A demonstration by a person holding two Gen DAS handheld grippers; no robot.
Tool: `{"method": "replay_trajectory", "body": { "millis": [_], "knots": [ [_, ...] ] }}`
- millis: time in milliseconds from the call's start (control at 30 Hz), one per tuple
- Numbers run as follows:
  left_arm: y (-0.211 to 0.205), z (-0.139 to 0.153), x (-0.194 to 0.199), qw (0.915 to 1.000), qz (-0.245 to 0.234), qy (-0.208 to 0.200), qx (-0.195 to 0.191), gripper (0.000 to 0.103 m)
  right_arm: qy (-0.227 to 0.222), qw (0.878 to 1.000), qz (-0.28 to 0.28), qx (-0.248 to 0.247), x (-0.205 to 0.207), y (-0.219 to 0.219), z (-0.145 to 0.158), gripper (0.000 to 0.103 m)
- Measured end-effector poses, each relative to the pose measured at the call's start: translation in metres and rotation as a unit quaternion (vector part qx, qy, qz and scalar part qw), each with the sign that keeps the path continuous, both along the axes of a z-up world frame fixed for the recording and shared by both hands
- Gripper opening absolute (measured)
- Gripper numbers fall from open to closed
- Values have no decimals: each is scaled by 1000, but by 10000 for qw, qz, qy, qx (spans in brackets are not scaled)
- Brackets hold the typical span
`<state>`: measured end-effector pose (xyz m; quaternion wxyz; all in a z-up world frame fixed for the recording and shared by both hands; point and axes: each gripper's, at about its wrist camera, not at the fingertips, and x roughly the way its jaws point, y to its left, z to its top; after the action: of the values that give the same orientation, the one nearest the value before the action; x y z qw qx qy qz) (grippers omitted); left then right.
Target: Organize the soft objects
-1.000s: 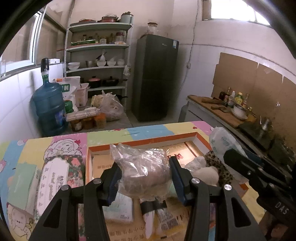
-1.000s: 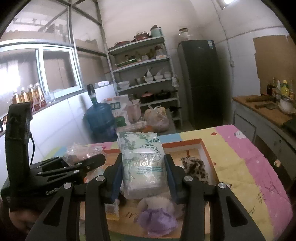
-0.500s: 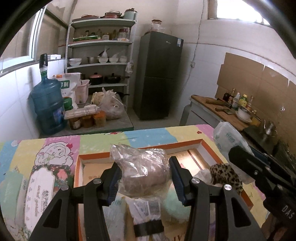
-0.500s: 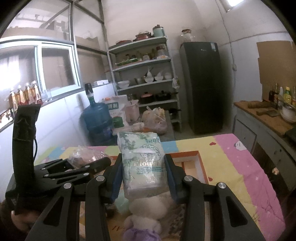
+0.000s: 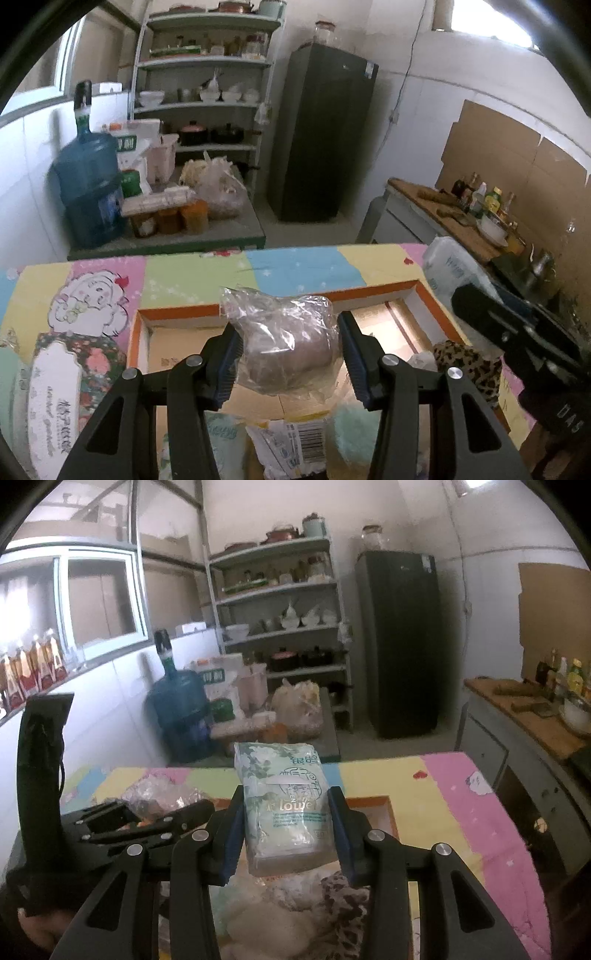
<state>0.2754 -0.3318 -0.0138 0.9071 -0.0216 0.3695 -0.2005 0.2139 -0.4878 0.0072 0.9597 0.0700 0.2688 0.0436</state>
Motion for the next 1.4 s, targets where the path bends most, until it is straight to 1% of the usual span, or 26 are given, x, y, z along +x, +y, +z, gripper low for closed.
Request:
{"method": "replay_trajectory", "body": {
  "millis": [300,467,567,767,900,1000,1100,1133,1200,1267,1333,1400],
  "knots": [
    [-5,-19,17,9989,-17,477,22,51,347,9994,-5,-65,16,-1,-19,44],
    [-7,-27,22,9975,-24,698,76,51,634,9979,20,-99,24,0,-32,44],
    [-6,-33,26,9961,3,876,32,51,754,9971,11,-95,26,-1,-38,44],
    [-6,-42,32,9930,13,1184,39,51,945,9955,-11,-108,29,-1,-44,44],
    [-6,-44,33,9920,67,1258,41,52,1105,9937,28,-182,33,2,-47,44],
    [-6,-45,34,9913,99,1311,73,54,1196,9927,55,-164,34,3,-49,47],
    [-7,-44,33,9909,98,1337,85,58,1153,9933,105,-37,33,0,-49,49],
    [-7,-44,33,9908,90,1349,70,60,1144,9934,109,5,33,-1,-49,51],
    [-7,-43,32,9903,73,1391,24,62,1128,9934,134,128,32,-4,-48,56],
    [-5,-41,30,9906,28,1364,-86,65,1079,9938,148,226,31,-6,-47,62],
    [-3,-37,27,9914,37,1301,-165,68,996,9944,140,319,28,-9,-44,67],
    [0,-31,22,9927,61,1175,-281,69,878,9952,139,415,25,-12,-41,67]
  ]
}}
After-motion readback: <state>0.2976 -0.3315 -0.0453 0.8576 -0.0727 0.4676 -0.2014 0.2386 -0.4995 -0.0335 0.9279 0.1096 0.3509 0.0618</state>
